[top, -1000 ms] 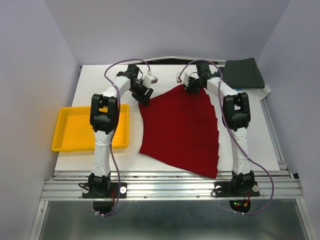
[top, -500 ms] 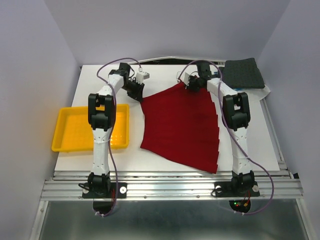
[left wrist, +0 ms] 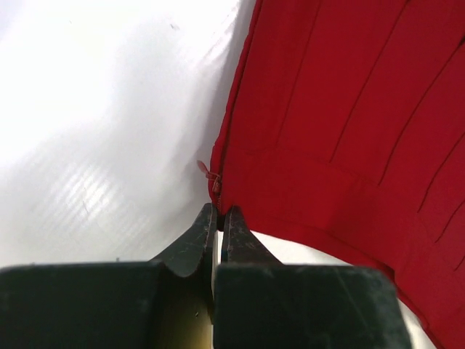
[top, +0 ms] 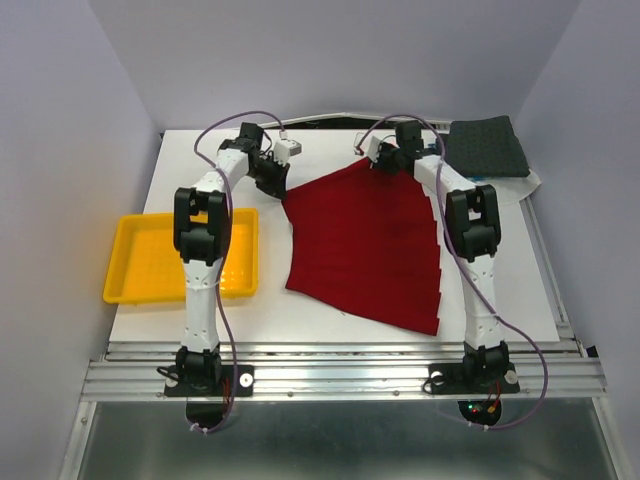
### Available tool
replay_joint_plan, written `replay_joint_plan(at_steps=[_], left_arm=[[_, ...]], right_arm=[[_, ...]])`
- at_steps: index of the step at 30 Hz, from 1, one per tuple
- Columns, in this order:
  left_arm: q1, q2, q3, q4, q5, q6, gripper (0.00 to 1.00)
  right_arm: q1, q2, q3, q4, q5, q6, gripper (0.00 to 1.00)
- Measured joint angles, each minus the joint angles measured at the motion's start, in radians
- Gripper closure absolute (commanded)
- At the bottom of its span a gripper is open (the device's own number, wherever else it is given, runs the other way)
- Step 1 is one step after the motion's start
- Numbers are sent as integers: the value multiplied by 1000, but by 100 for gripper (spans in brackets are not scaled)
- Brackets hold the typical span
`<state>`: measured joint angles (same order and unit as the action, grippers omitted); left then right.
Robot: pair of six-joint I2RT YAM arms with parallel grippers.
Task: Fold and stack the skirts
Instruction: Fold the skirt
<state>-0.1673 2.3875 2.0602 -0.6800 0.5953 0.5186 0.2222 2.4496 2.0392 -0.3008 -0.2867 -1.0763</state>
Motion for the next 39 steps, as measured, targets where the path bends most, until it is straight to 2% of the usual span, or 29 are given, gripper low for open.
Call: replay_joint_plan(at_steps=[5, 16, 20, 25, 29, 32, 34, 37, 39], left_arm=[[-17, -174, -201, 70, -47, 43, 100], [-121, -724, -719, 309, -165, 212, 100], [-169, -887, -932, 371, -201, 269, 100], [-301, -1129, -1220, 396, -248, 329, 100], [-384, -1299, -1378, 393, -260, 353, 100], [-455, -1335, -1450, 399, -274, 352, 100], [-507, -1285, -1463, 399, -287, 335, 100], [-567, -1145, -1453, 415, -302, 293, 100], [-596, -1056, -1445, 426, -310, 257, 100]], right_arm=[[3, -141, -122, 0, -2, -2, 99], [8, -713, -496, -74, -48, -46, 99], [31, -944, -741, -152, -63, -62, 99], [83, -1236, -1052, -293, -60, -76, 99], [132, -1492, -1271, -394, -68, -99, 99], [165, -1623, -1423, -412, -68, -116, 99], [179, -1650, -1514, -400, -60, -121, 99], [184, -1542, -1601, -335, -39, -101, 99], [184, -1431, -1593, -280, -31, -74, 99]])
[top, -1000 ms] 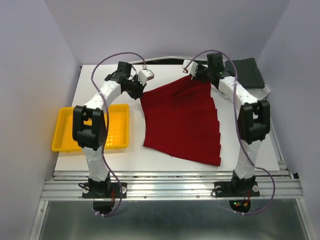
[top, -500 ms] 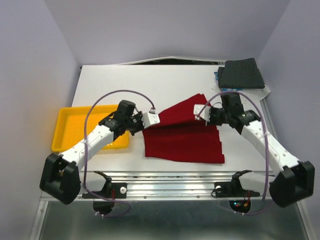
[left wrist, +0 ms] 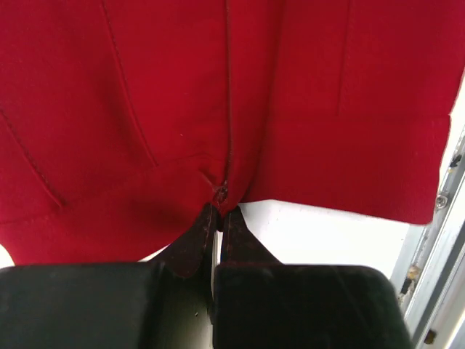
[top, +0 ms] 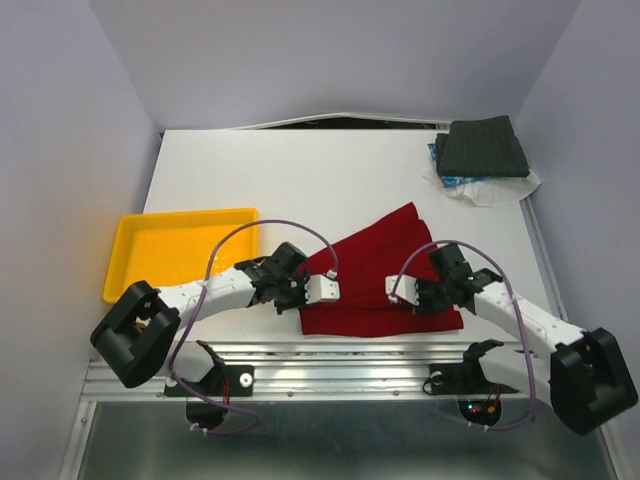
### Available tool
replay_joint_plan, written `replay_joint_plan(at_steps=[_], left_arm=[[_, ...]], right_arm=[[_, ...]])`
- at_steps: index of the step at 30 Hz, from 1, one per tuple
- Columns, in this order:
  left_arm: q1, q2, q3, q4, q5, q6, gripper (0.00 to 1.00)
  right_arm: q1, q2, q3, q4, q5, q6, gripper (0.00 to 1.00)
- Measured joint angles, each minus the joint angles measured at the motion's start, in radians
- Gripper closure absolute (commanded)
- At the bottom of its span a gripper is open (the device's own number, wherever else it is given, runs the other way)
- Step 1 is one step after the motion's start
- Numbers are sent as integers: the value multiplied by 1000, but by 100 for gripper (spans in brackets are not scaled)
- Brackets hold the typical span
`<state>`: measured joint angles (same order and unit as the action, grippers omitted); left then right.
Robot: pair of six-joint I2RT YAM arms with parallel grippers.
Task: Fold and stack the skirts
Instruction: Fold the skirt
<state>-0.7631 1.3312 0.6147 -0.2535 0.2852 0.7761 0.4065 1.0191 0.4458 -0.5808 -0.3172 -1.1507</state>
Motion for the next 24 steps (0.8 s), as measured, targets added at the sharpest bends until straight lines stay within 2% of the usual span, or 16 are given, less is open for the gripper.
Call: replay_joint_plan(at_steps=[5, 9, 15, 19, 24], left_arm=[[-33, 70, 50, 18, -41, -80, 100], [-22, 158, 122, 45, -79, -118, 100], [146, 280, 274, 29, -92, -119, 100], [211, 279, 354, -63, -104, -98, 100], [206, 220, 464, -177, -86, -85, 100]], right_arm=[[0, 203, 110, 126, 46, 75, 99], [0, 264, 134, 216, 81, 102, 99], [0, 432, 280, 253, 139, 164, 99], [-8, 431, 326, 240, 146, 164, 99], [-37, 406, 460, 168, 154, 146, 99]])
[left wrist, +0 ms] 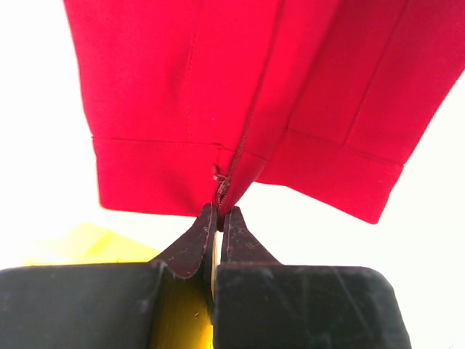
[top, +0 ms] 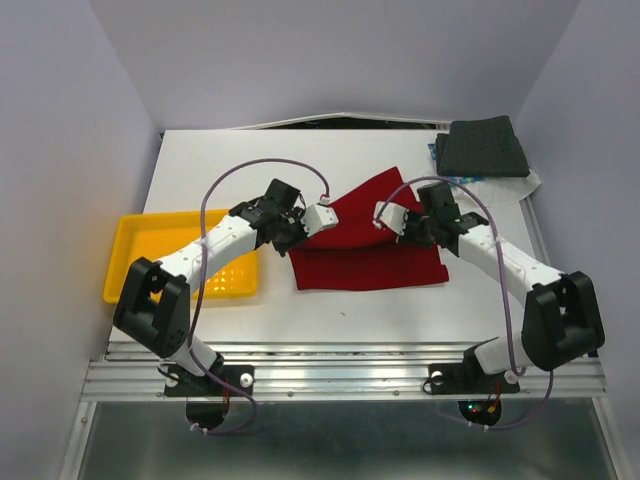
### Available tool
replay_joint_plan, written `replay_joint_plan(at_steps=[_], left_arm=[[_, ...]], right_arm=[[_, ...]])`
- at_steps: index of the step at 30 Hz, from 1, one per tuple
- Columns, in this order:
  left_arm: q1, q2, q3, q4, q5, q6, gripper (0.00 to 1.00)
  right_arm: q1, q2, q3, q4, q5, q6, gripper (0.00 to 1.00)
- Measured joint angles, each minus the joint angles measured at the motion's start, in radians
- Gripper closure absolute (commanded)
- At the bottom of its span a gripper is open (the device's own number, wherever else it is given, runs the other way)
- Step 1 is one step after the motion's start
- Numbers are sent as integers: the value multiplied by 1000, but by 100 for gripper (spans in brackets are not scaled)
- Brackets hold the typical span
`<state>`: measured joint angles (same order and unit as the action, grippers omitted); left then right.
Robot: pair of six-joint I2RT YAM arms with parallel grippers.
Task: Fold and stack the skirts
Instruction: Fold the skirt
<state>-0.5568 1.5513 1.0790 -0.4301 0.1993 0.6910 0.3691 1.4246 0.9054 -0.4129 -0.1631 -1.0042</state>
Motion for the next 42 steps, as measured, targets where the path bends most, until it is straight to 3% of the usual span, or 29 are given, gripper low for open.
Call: replay_joint_plan(at_steps=[8, 12, 15, 21, 30, 35, 36, 38, 39, 40, 42], left_arm=[[-64, -149, 51, -97, 39, 1, 100], [-161, -205, -43, -101, 51, 4, 100], [-203, -164, -142, -98, 69, 4, 100], [-209, 12, -215, -24, 106, 4, 100], [-199, 26, -212, 23, 123, -51, 100], [-153, 42, -198, 66, 135, -106, 100], [-146, 42, -198, 78, 132, -116, 100], [-143, 39, -198, 93, 123, -132, 100], [-143, 31, -198, 97, 113, -145, 100], [-145, 18, -198, 97, 106, -158, 98], [-161, -17, -198, 97, 95, -180, 88]], right_arm=[[-21, -162, 103, -122, 14, -100, 99], [-22, -298, -36, -132, 13, -152, 99], [-22, -331, -175, -145, 5, -178, 99], [-19, -223, -354, -100, -26, -206, 99], [-19, -129, -345, 100, 36, -203, 99], [-22, 43, -216, 183, 83, -163, 99], [-23, 72, -190, 190, 87, -150, 97], [-23, 158, -109, 212, 105, -111, 75], [-23, 194, -66, 212, 113, -79, 40], [-24, 224, -24, 211, 119, -47, 30], [-31, 249, 32, 209, 129, 9, 23]])
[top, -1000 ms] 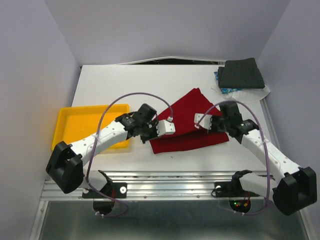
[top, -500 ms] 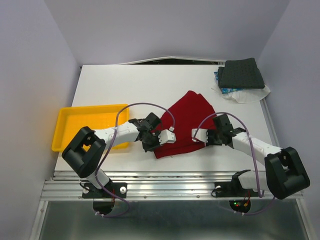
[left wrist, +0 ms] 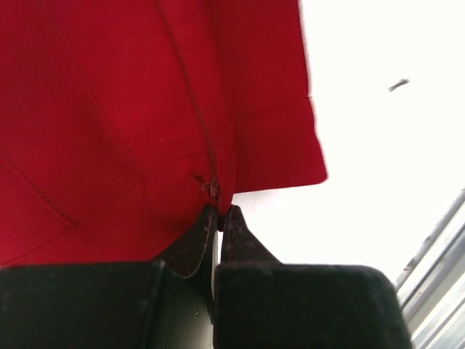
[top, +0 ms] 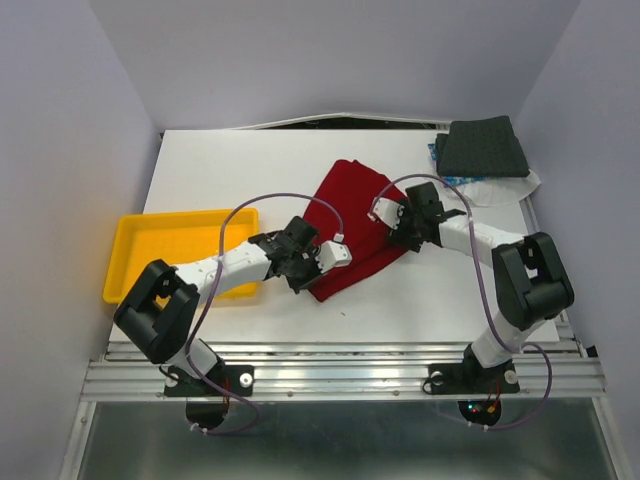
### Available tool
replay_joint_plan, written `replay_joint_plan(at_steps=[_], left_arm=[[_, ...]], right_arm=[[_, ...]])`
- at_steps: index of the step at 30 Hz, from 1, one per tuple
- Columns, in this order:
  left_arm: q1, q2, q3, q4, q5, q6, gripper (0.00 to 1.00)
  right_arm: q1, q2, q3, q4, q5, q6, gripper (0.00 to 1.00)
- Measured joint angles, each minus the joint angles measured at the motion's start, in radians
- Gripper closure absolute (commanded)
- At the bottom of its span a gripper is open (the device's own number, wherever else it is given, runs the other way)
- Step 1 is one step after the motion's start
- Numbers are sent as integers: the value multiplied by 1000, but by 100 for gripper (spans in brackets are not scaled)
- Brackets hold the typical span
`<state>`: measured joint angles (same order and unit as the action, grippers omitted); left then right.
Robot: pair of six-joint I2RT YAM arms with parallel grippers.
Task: Fold and stack the skirts
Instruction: Fold the skirt
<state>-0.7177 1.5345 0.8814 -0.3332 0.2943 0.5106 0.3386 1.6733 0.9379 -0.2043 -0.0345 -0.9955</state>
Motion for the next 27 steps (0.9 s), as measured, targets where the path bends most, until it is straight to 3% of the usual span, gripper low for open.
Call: replay_joint_plan(at_steps=[1, 4, 11, 13, 16, 19, 27], left_arm=[[-11, -13, 0, 0, -5, -12, 76], [-63, -52, 9, 0, -11, -51, 61], [-159, -90, 13, -15, -53, -77, 51], [-159, -127, 13, -23, -71, -86, 33], [-157, -183, 17, -31, -86, -104, 30], [-161, -205, 34, -26, -103, -129, 39], [-164, -69, 80, 24, -156, -198, 43]], right_arm=[[-3, -2, 26, -15, 6, 36, 18], [-8, -31, 74, -52, 12, 119, 13], [-18, -319, 97, -230, -3, 436, 8], [-18, -392, 97, -266, -20, 553, 10], [-18, -444, 97, -305, -64, 771, 16], [-18, -416, 83, -312, -123, 995, 22], [-18, -319, -160, -167, -317, 1502, 24]])
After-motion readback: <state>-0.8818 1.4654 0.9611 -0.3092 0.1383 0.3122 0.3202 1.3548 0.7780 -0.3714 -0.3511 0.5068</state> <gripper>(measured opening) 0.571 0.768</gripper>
